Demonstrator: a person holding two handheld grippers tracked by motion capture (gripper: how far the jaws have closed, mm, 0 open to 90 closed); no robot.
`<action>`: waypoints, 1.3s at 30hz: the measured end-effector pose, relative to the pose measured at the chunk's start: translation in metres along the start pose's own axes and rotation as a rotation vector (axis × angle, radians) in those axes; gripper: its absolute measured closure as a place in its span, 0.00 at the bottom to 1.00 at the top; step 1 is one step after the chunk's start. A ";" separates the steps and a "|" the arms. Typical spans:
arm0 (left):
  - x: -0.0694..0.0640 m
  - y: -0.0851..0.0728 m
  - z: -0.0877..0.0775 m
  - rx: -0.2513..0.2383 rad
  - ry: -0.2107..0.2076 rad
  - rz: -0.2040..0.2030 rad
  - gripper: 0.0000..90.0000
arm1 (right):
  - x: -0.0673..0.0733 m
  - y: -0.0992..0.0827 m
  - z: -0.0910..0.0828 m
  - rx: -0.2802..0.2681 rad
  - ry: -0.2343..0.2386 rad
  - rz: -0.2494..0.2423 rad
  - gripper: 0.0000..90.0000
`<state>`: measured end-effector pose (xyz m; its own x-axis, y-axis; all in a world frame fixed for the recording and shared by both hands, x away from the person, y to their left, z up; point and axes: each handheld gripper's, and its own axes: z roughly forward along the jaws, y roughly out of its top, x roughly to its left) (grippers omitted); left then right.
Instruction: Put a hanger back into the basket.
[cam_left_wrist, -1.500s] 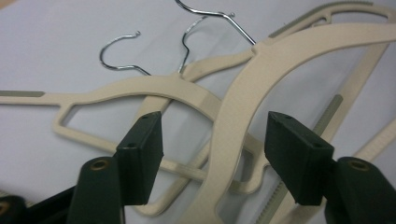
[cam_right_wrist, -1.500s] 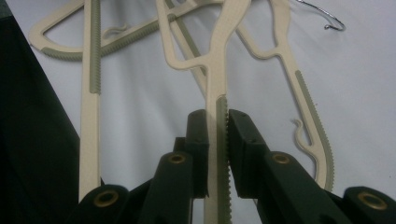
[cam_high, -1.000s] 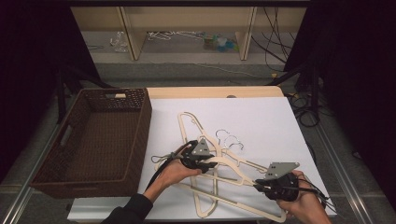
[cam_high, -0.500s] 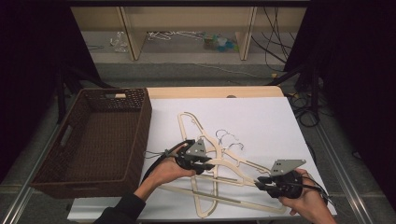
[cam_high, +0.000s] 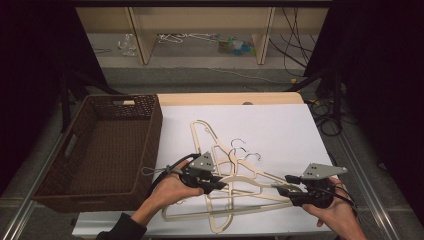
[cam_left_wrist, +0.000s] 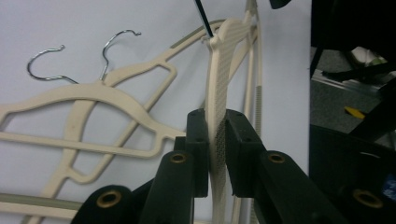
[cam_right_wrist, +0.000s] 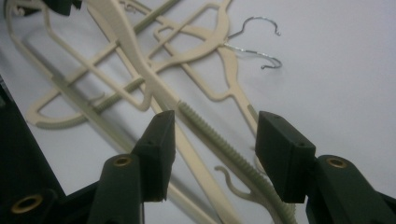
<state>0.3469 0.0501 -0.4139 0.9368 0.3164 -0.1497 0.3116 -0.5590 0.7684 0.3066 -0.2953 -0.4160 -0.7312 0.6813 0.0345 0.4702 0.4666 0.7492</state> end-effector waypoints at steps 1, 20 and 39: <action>-0.003 0.000 -0.001 -0.004 -0.009 -0.019 0.90 | 0.000 0.001 -0.001 -0.016 0.000 0.001 0.54; -0.038 -0.006 -0.050 -0.125 -0.046 -0.054 0.96 | -0.010 0.006 -0.029 -0.157 -0.035 0.091 0.48; -0.032 -0.005 -0.206 -0.372 0.204 -0.150 0.95 | -0.014 0.000 -0.020 -0.137 -0.060 0.107 0.47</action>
<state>0.2827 0.2008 -0.2850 0.8236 0.5381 -0.1793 0.3279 -0.1938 0.9246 0.3072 -0.3157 -0.4032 -0.6480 0.7572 0.0821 0.4689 0.3117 0.8264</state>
